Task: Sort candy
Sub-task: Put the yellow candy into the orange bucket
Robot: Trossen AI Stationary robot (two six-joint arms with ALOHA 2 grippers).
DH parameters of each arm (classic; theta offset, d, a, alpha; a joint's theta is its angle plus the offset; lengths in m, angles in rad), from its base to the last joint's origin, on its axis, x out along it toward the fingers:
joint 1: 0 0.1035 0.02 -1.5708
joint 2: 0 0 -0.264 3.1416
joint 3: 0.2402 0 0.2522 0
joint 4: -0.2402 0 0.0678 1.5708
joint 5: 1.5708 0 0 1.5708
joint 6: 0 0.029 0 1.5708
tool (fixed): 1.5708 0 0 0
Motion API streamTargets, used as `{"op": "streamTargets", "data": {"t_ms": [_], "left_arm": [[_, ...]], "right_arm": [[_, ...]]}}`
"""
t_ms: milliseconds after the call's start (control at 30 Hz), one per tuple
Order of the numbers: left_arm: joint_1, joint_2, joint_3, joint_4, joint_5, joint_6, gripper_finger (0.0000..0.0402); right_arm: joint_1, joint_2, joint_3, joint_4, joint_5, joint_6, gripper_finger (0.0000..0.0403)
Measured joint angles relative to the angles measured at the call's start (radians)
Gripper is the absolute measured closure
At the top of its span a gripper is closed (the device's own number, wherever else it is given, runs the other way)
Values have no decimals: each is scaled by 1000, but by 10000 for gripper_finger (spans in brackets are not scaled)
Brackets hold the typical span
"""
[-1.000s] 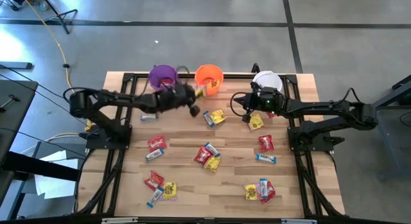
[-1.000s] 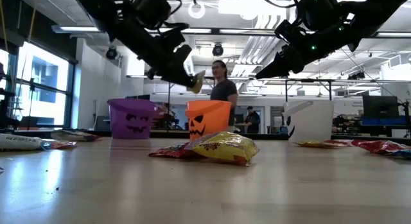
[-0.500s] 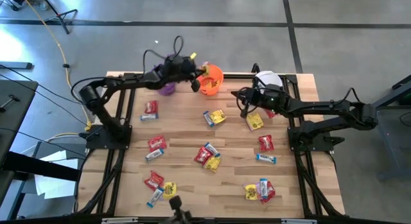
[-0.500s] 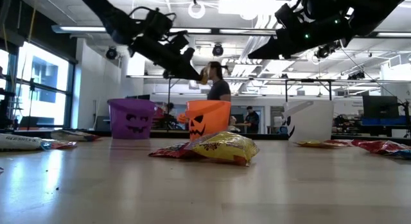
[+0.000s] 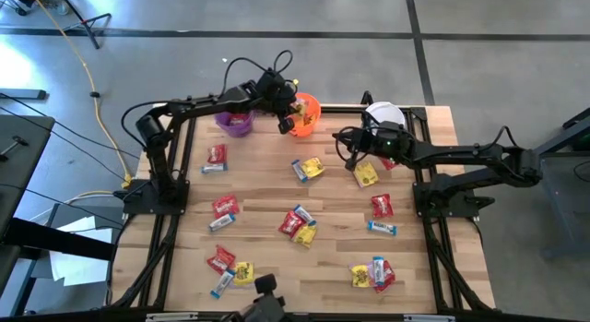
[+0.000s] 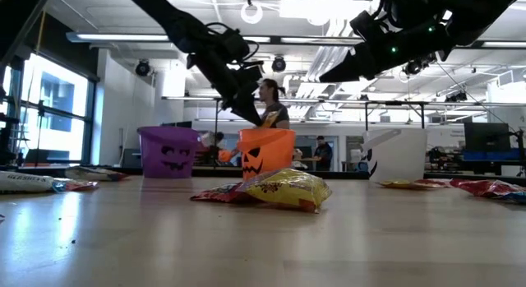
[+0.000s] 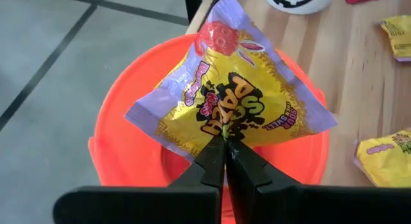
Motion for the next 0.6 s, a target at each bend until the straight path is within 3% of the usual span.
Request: {"op": "streamTargets", "data": {"t_ms": [600], "left_arm": [[6,3,9,-54,0,27,401]], "right_arm": [[0,0,0,-7,0,0,403]]}}
